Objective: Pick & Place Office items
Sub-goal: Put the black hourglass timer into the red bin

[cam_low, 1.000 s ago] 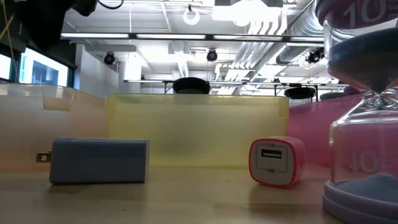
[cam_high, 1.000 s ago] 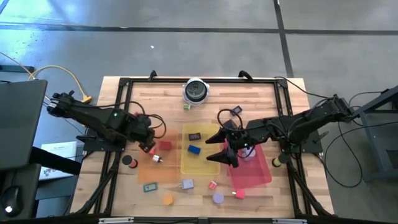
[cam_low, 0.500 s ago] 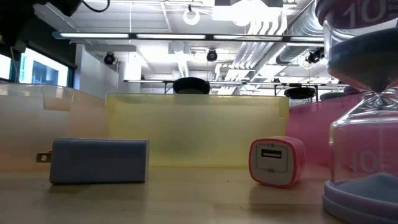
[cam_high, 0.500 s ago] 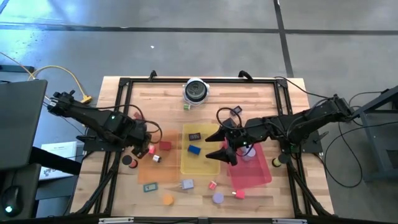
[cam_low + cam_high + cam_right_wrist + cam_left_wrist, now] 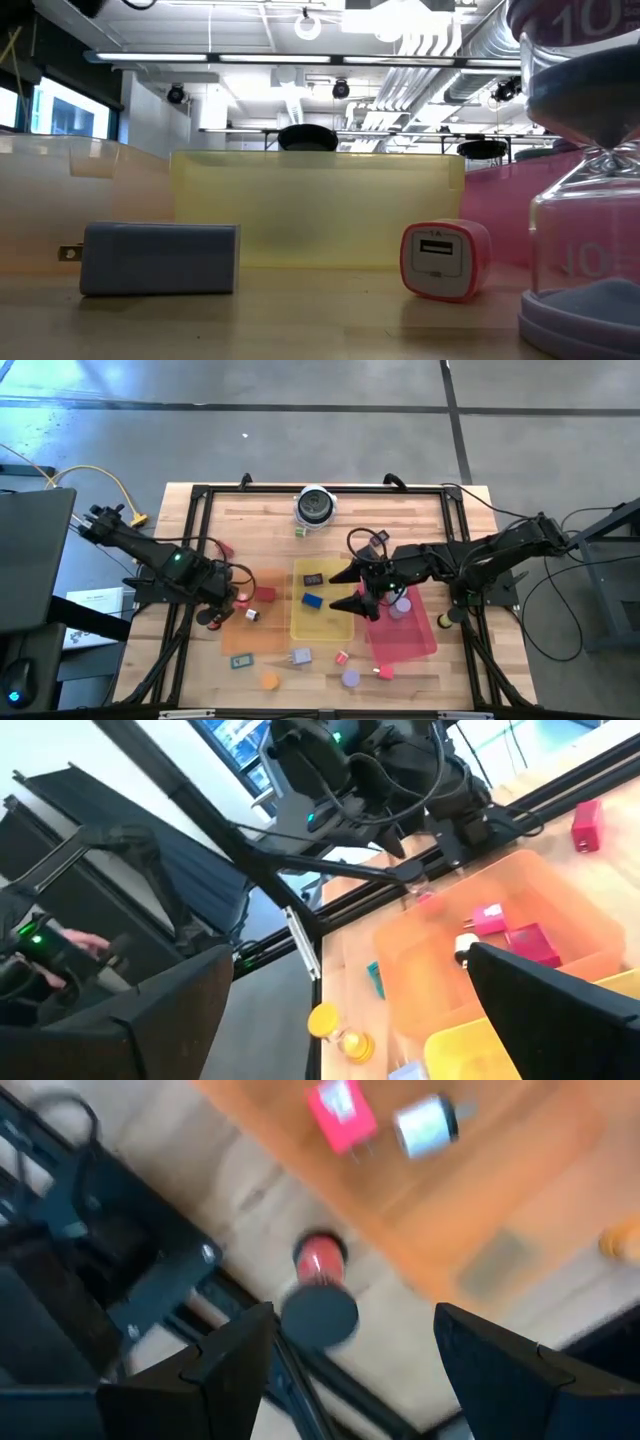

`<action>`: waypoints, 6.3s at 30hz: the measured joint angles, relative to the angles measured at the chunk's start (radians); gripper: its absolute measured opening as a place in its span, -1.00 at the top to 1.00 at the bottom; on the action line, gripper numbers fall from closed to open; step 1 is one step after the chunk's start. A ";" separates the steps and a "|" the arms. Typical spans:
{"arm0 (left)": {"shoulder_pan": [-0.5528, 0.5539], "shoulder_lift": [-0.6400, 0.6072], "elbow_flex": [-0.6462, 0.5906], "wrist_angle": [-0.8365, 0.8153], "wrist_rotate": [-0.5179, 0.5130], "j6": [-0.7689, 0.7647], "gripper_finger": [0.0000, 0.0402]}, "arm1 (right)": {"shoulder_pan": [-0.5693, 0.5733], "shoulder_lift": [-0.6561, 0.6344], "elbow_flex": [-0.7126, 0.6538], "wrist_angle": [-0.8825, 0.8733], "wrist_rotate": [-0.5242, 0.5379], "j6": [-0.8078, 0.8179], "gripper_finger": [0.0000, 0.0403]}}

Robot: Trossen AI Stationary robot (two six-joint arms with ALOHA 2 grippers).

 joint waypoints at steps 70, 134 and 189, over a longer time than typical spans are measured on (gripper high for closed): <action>-0.261 0.169 -0.046 -0.003 -0.139 -0.090 -0.32 | 0.019 0.000 0.000 -0.018 0.014 0.010 -0.95; -0.261 0.169 -0.045 0.135 -0.092 -0.068 -0.75 | 0.019 0.000 0.000 -0.018 0.022 0.000 -0.96; -0.399 0.169 -0.045 0.029 -0.179 0.569 -0.73 | 0.019 0.000 0.000 -0.018 0.040 0.000 -0.96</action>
